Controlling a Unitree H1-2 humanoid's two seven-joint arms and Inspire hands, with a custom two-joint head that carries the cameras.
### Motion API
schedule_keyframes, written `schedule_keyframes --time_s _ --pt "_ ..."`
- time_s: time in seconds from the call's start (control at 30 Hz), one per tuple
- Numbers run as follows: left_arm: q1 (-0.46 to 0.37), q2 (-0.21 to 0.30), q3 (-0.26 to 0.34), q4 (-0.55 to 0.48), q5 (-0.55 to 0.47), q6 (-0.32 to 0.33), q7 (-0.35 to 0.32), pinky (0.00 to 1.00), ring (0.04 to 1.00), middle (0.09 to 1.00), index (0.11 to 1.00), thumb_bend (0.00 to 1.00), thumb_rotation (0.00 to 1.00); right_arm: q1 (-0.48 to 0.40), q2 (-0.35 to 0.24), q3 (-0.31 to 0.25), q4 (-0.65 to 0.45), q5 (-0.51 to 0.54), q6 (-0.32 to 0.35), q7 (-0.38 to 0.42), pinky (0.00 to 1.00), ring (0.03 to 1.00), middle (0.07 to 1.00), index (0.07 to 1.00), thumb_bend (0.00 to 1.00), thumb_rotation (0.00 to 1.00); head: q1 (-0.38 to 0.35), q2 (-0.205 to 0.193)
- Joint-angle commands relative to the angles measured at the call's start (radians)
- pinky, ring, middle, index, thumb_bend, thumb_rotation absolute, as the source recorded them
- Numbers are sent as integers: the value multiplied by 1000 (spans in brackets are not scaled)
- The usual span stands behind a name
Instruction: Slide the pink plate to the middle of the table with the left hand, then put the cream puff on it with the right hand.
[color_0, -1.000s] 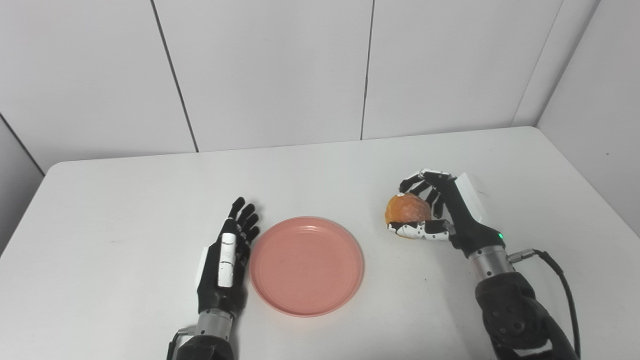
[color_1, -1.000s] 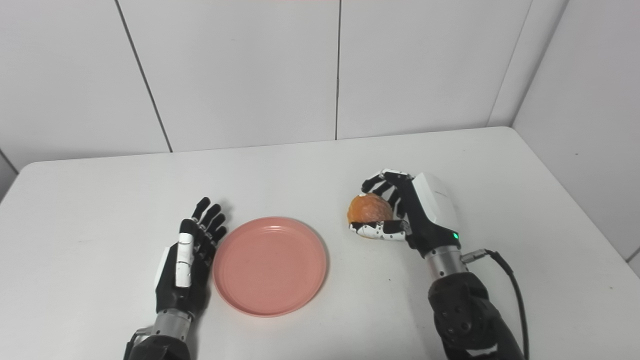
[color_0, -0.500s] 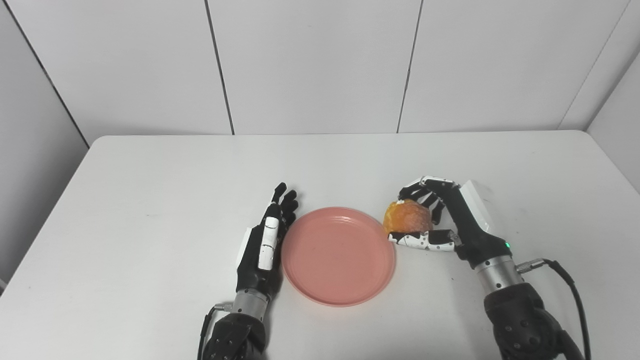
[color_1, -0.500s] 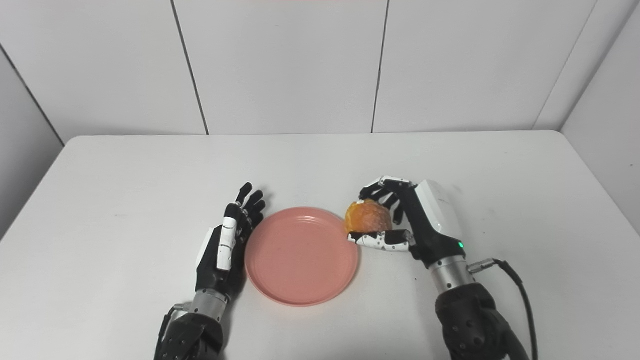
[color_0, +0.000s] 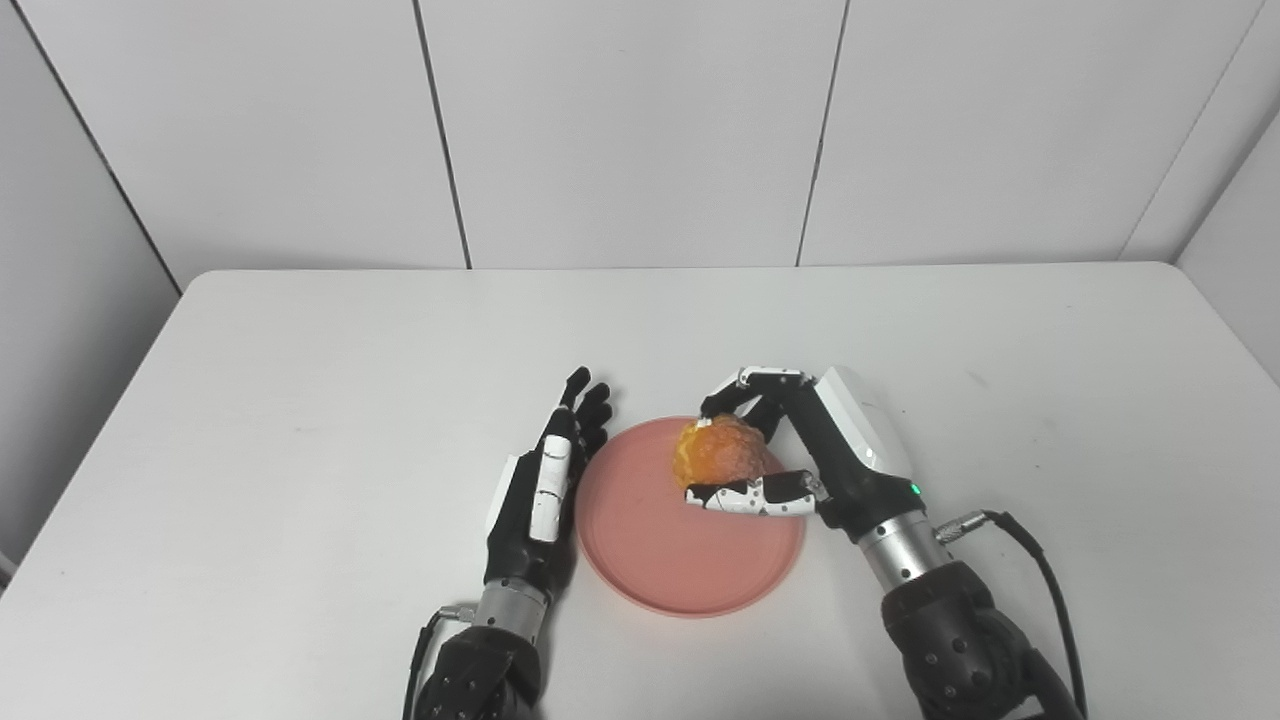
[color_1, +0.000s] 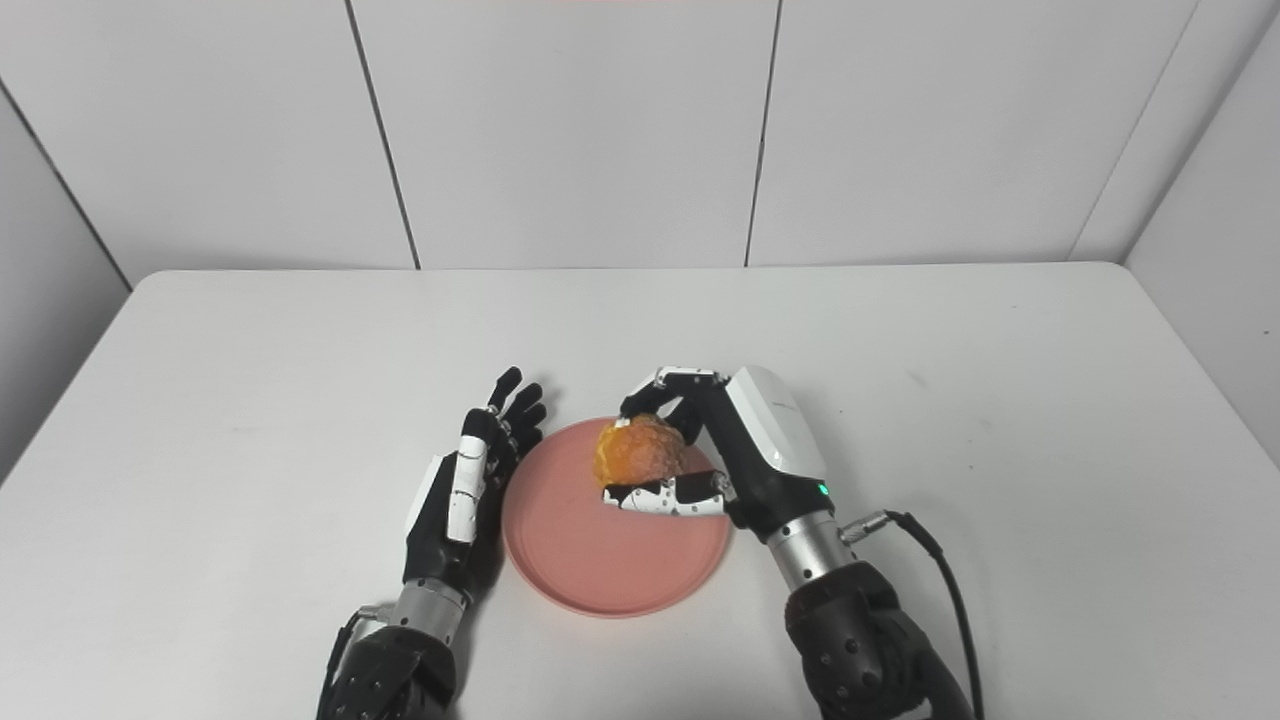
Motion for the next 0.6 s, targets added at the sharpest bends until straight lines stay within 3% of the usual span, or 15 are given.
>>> schedule_keyframes --time_s 0.0,0.2,0.57 --pt "2 1 1 4 1 15 0 983 967 961 957 755 987 -44 13 15 10 -28 -36 -10 255 439 521 453 513 0 0 -1" --pt "-1 -6 11 4 -1 11 12 974 960 957 955 739 958 -67 26 46 86 -34 -77 -20 380 442 517 470 514 0 -10 2" --pt "2 -26 28 -11 2 26 45 951 933 930 924 695 943 -107 -15 96 169 -119 -90 -1 286 389 449 519 513 0 -22 10"
